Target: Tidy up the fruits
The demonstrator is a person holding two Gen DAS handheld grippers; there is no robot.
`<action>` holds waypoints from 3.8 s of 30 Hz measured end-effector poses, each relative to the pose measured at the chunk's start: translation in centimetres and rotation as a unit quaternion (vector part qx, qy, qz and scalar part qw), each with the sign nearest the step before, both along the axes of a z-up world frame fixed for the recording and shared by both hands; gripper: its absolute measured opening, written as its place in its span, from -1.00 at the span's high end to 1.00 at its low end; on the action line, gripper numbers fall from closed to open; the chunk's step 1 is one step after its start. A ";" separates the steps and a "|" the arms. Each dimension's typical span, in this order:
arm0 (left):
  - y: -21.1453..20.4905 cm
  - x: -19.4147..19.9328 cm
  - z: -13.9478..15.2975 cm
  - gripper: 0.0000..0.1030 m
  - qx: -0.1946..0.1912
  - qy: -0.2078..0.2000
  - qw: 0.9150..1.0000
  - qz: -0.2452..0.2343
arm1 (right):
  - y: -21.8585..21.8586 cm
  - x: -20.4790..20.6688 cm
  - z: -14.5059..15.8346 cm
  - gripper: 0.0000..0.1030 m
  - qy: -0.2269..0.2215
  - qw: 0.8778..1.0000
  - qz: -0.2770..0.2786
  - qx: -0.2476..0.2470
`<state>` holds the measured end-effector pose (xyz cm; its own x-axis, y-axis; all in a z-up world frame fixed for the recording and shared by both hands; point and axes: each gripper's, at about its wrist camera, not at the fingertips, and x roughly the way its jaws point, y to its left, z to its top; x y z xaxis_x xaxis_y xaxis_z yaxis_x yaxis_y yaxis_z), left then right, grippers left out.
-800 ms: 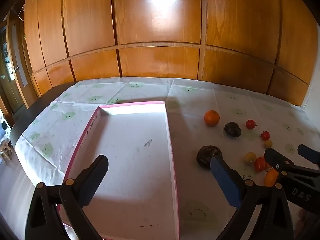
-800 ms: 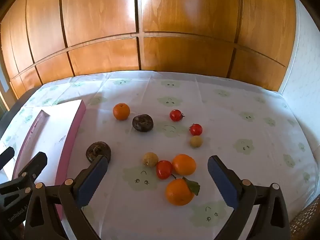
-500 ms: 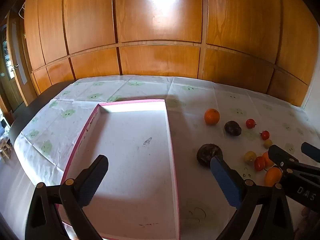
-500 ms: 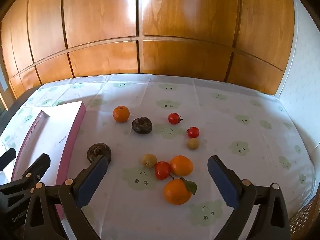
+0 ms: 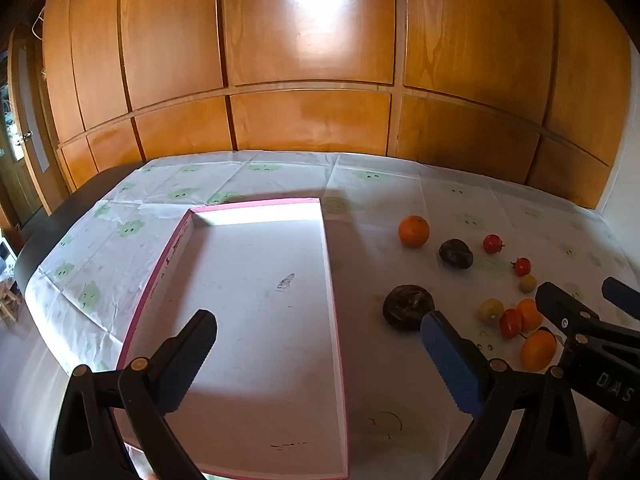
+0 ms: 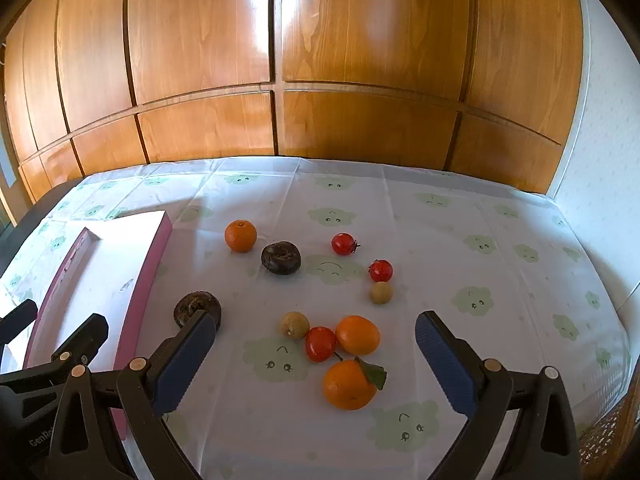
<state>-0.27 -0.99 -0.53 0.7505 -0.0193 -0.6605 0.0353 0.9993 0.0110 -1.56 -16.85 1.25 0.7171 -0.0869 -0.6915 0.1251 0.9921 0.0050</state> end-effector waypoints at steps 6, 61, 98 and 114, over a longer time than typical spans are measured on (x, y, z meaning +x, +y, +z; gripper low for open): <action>0.1 -0.1 0.1 -0.99 -0.003 0.001 1.000 0.000 | 0.1 -0.1 0.1 -0.97 -0.003 1.000 0.000 -0.004; -0.3 -0.5 0.6 -0.99 -0.017 0.006 1.000 -0.010 | 0.0 -0.8 0.7 -0.97 -0.016 1.000 -0.004 -0.012; -6.4 6.1 -2.2 -0.30 0.019 0.152 0.963 -0.221 | -16.7 6.8 -1.1 -0.84 0.061 0.991 0.025 0.113; -8.6 9.5 -5.9 -0.01 0.059 0.198 0.951 -0.230 | -15.5 7.6 -1.9 -0.06 0.103 0.968 0.108 0.204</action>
